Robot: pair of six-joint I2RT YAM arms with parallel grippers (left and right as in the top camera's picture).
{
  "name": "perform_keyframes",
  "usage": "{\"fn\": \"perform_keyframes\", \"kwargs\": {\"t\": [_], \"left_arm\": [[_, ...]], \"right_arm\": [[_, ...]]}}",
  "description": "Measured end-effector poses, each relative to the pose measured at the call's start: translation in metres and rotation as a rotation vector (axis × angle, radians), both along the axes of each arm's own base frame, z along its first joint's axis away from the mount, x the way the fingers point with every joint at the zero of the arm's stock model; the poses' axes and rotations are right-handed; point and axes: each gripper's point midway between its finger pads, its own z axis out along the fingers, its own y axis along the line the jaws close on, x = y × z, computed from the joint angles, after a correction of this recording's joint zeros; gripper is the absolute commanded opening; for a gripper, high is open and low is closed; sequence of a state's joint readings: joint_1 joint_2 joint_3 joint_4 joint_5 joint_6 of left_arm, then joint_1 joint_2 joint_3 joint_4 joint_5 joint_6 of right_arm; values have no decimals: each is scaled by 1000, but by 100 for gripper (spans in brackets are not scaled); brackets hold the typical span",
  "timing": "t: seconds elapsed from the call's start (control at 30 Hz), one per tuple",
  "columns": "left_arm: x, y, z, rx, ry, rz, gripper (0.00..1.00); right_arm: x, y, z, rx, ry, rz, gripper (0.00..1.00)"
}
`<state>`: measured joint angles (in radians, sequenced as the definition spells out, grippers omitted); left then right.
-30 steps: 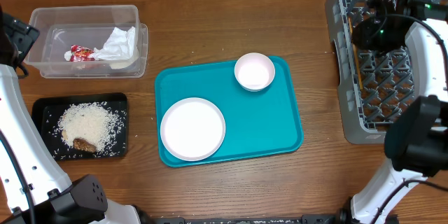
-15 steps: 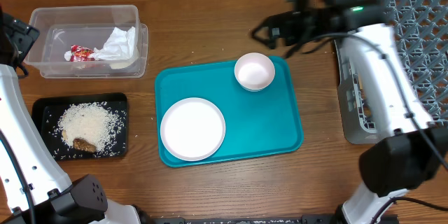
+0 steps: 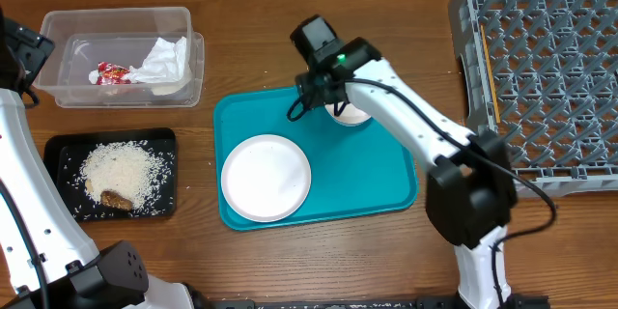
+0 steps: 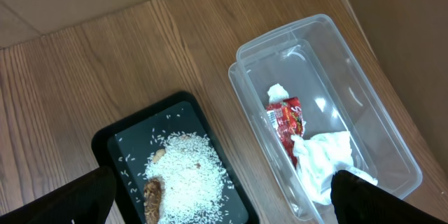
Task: Sort waste into correct bins and load items into the dishwasher
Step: 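Reach the right gripper to the small white bowl and grasp it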
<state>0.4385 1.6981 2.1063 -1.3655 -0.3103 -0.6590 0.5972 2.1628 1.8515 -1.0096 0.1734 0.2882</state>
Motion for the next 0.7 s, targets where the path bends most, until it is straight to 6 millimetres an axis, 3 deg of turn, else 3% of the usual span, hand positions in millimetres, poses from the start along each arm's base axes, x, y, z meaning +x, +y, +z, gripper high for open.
{"fn": "perform_keyframes", "kwargs": {"t": [0.07, 0.17, 0.33, 0.7], "left_arm": [[0, 0, 0, 0, 0, 0, 100], [0, 0, 0, 0, 0, 0, 100], [0, 0, 0, 0, 0, 0, 100], [0, 0, 0, 0, 0, 0, 100]], "right_arm": [[0, -2, -12, -9, 24, -12, 71], [-4, 0, -27, -4, 67, -5, 52], [-10, 2, -42, -2, 115, -6, 36], [-16, 1, -46, -5, 143, -9, 35]]}}
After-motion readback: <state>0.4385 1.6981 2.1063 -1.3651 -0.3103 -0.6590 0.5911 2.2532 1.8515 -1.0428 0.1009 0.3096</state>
